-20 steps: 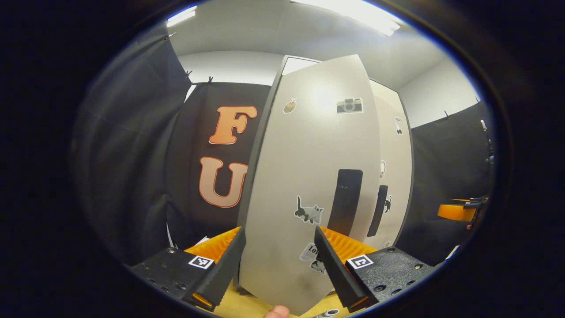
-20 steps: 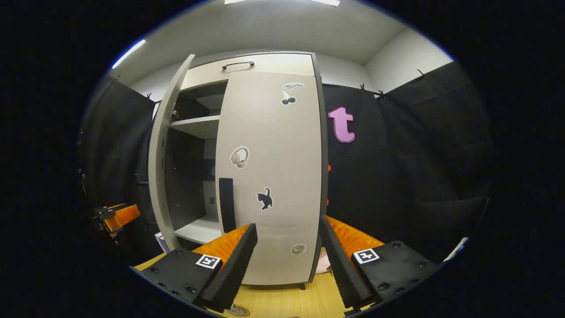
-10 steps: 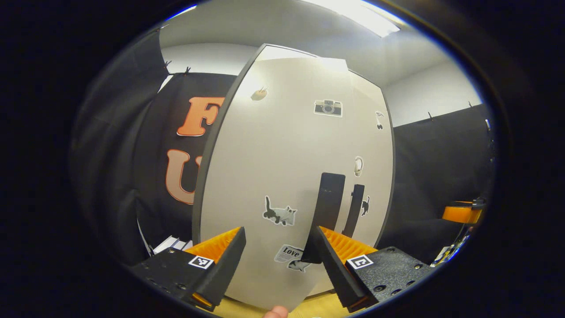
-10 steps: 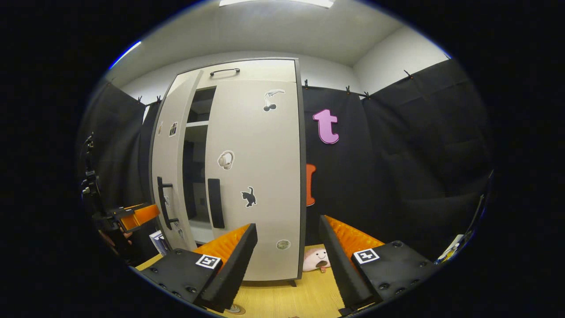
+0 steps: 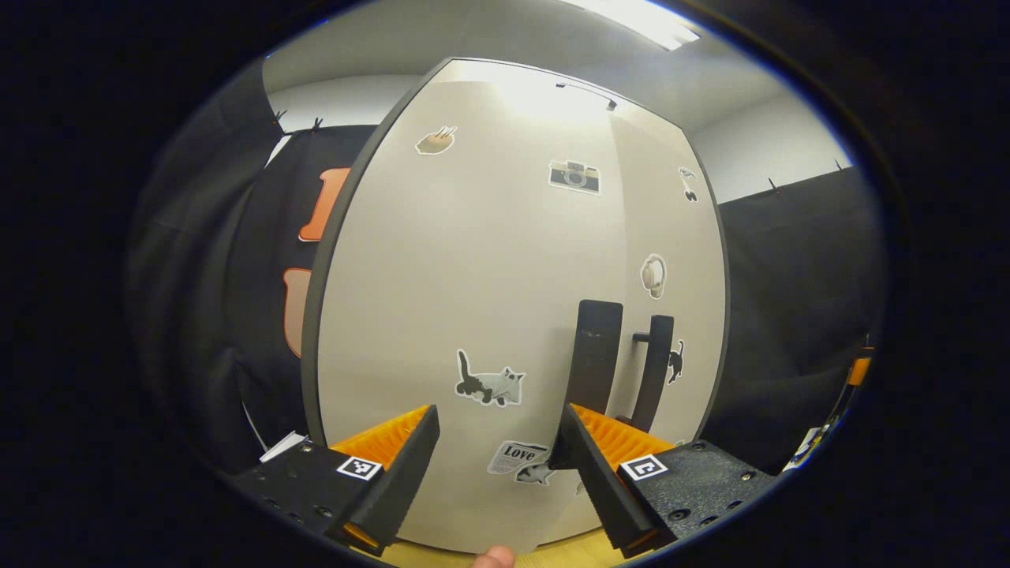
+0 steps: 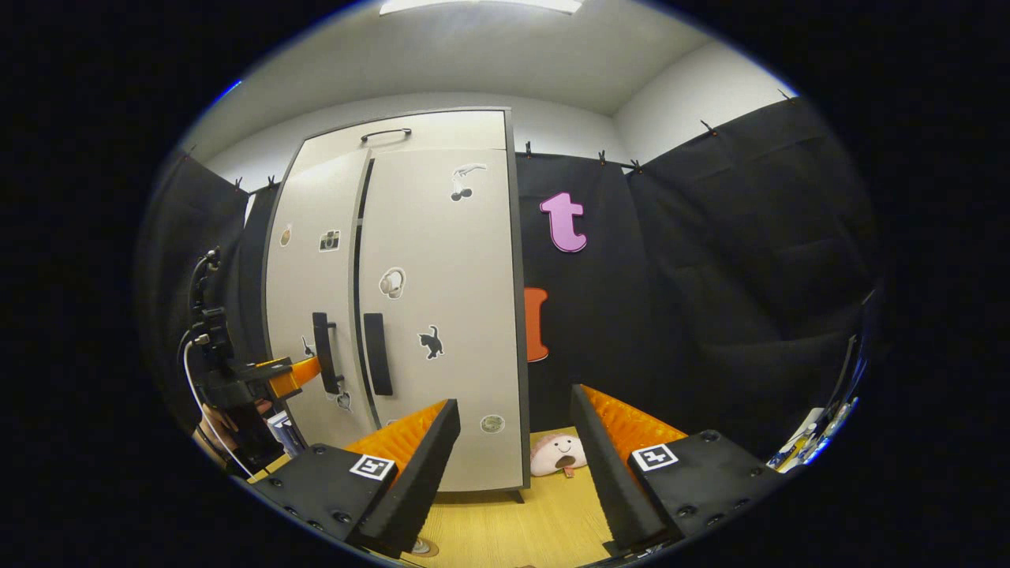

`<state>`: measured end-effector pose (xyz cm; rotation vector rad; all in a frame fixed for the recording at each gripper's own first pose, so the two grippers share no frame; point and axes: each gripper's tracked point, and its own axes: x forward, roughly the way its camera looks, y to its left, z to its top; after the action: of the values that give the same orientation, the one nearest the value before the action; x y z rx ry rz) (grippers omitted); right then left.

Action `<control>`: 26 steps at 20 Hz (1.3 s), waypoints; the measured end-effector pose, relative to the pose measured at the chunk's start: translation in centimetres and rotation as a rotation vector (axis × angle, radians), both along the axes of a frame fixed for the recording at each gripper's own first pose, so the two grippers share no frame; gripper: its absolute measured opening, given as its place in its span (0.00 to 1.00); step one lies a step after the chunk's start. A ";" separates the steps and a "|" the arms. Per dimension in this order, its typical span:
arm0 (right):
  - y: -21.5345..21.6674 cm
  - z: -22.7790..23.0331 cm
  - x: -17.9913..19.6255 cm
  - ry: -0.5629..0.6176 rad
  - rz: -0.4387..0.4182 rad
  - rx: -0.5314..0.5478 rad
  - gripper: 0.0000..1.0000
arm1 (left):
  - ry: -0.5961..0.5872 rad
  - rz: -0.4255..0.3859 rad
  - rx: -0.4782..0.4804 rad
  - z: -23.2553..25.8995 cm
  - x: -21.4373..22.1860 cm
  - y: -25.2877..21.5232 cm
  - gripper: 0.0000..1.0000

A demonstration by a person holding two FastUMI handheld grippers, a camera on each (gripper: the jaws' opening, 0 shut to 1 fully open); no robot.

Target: Grasp the bottle in the cabinet with the left hand and place it on the coaster, then close the right door with the right hand and the left door with the left hand.

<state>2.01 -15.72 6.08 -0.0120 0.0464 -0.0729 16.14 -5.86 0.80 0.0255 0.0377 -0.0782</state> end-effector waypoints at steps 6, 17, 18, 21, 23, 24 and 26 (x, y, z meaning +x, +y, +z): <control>-0.7 0.3 -1.3 -0.012 -0.017 -0.004 0.94 | 0.008 0.009 -0.006 0.0 -0.2 -0.1 0.95; 2.1 -1.1 -2.4 -0.004 0.022 -0.008 0.94 | -0.025 0.030 -0.012 3.2 -10.4 2.7 0.95; 2.7 -1.2 -2.5 -0.001 0.037 0.006 0.94 | -0.025 0.034 -0.013 3.2 -11.5 3.0 0.95; 3.3 -1.6 -2.6 -0.003 0.047 0.014 0.94 | -0.036 0.072 -0.012 3.6 -14.7 4.6 0.95; 3.6 -1.9 -2.5 -0.002 0.042 0.019 0.94 | -0.033 0.102 0.000 3.5 -16.5 5.6 0.95; 3.9 -1.9 -2.4 -0.004 0.047 0.029 0.94 | -0.028 0.109 0.012 3.4 -17.2 6.0 0.95; 4.4 -1.9 -2.2 -0.005 0.057 0.048 0.94 | -0.020 0.112 0.020 3.4 -18.3 6.3 0.95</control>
<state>-0.22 -11.30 4.23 0.0349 0.0431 -0.0149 -2.17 0.43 4.21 0.0445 0.0198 0.0343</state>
